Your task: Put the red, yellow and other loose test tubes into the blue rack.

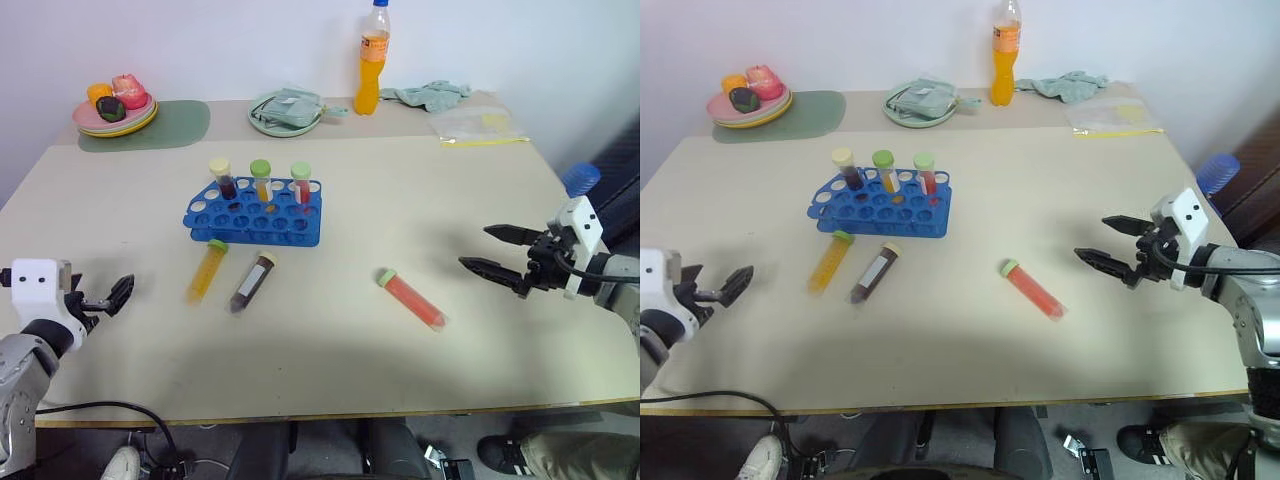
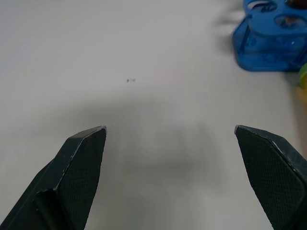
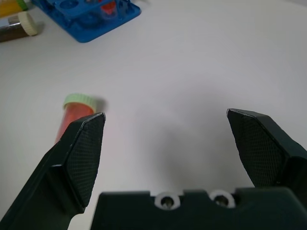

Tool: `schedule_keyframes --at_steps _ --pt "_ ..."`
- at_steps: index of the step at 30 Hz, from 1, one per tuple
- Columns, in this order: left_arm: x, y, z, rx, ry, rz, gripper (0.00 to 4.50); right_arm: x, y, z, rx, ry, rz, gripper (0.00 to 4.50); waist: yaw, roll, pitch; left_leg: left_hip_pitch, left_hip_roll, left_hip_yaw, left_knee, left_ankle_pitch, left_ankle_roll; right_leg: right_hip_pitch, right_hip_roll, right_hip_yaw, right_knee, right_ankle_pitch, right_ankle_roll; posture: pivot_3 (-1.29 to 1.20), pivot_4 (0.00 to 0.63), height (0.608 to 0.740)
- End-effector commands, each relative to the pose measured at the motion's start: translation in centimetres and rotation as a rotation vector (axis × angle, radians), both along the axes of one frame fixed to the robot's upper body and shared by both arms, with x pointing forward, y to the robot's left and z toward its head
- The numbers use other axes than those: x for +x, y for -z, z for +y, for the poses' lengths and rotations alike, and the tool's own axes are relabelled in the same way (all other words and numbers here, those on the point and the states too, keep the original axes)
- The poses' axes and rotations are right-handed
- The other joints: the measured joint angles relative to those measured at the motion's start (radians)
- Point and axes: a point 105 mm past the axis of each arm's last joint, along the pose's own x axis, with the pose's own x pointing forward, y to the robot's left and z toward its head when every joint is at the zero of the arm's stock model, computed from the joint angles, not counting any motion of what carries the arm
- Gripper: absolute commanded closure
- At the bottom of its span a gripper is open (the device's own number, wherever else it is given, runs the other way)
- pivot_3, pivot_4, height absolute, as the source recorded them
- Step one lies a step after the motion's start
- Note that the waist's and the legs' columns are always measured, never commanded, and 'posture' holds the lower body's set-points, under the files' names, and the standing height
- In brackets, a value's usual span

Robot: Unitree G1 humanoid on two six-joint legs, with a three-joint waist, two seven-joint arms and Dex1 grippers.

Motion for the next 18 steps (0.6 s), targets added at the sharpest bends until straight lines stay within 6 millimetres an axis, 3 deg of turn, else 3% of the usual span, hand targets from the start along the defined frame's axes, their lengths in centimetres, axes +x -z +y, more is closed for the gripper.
schedule_keyframes --at_steps 1,9,14,18 --pt "-0.3 -1.4 0.1 0.031 -0.021 -0.051 0.1 0.3 -0.9 0.1 -0.027 -0.023 -0.037 0.0 0.0 0.0 0.0 0.0 0.0 0.0 0.0 0.0 0.0 0.0 0.0 0.0 0.0 0.0 0.0 0.0 0.15 0.74" --pt "0.3 -2.8 -0.8 0.024 0.032 -0.118 0.1 0.4 -0.9 0.6 -0.057 -0.022 -0.03 0.0 -0.001 0.0 0.0 0.0 0.0 0.0 0.0 0.0 0.0 0.0 0.0 0.0 0.0 0.0 0.0 0.0 0.15 0.74" --pt "1.7 -4.3 -4.8 -0.014 0.217 -0.19 0.1 -0.1 -1.1 2.1 -0.039 -0.015 0.005 0.0 0.001 0.0 0.0 0.0 0.0 0.0 0.0 0.0 0.0 0.0 0.0 0.0 0.0 0.0 0.0 0.0 0.15 0.74" --pt "2.5 -4.0 -10.5 -0.014 0.488 -0.177 0.1 -1.0 -0.5 3.8 -0.151 -0.002 0.08 0.0 0.001 0.001 0.0 0.0 0.0 0.0 0.0 0.0 0.0 0.0 0.0 0.0 -0.001 0.0 0.0 0.0 0.15 0.74"
